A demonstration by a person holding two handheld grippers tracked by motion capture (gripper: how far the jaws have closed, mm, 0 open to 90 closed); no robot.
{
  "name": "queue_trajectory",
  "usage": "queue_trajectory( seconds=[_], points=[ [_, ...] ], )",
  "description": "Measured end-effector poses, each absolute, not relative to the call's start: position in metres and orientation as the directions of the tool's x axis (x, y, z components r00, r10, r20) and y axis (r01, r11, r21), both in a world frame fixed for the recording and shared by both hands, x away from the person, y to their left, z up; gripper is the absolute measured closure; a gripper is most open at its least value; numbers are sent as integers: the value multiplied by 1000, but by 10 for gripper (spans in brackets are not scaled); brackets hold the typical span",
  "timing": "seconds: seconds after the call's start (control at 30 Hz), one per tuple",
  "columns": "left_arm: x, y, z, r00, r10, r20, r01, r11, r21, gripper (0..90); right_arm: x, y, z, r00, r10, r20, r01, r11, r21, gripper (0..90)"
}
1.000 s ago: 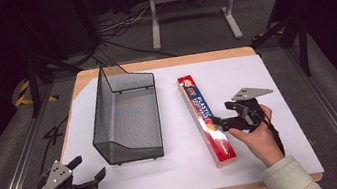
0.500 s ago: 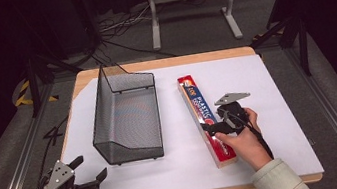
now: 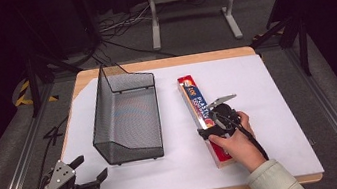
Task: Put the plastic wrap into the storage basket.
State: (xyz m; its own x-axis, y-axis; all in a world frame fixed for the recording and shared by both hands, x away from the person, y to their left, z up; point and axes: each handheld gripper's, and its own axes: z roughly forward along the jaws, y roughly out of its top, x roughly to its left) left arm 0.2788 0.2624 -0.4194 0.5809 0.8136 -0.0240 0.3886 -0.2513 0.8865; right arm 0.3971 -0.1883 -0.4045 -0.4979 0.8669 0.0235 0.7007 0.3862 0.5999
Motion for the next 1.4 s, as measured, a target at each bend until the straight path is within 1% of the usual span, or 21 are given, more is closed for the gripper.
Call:
queue_trajectory(
  seconds=[0.13,0.3,0.33,0.4,0.43,0.47,0.5,0.7,1.07,1.4],
  points=[
    [279,263,-419,580,814,-18,384,-254,888,121,402,-185,-410,-477,879,-11,725,400,560,122],
    [279,263,-420,580,814,-23,387,-251,887,122,405,-183,-413,-472,882,-8,740,401,541,134],
    [279,263,-420,583,812,-21,385,-254,887,125,405,-183,-413,-471,882,-2,743,398,538,145],
    [279,263,-420,585,811,-19,385,-257,886,130,406,-182,-414,-469,883,23,757,388,526,196],
    [279,262,-420,585,811,-19,385,-257,886,130,405,-181,-415,-468,883,33,766,386,515,241],
    [279,262,-420,586,810,-19,385,-258,886,131,405,-180,-415,-467,883,37,770,387,507,252],
    [279,262,-420,586,810,-19,385,-258,886,131,405,-178,-415,-463,886,14,772,395,498,265],
    [279,263,-420,586,810,-18,386,-259,886,131,404,-171,-412,-414,910,-18,806,376,458,336],
    [279,263,-421,583,812,-20,386,-256,886,132,404,-171,-409,-360,933,0,838,323,440,382],
    [279,263,-420,583,812,-20,386,-255,887,133,402,-178,-404,-341,940,2,836,302,458,404]
  ],
)
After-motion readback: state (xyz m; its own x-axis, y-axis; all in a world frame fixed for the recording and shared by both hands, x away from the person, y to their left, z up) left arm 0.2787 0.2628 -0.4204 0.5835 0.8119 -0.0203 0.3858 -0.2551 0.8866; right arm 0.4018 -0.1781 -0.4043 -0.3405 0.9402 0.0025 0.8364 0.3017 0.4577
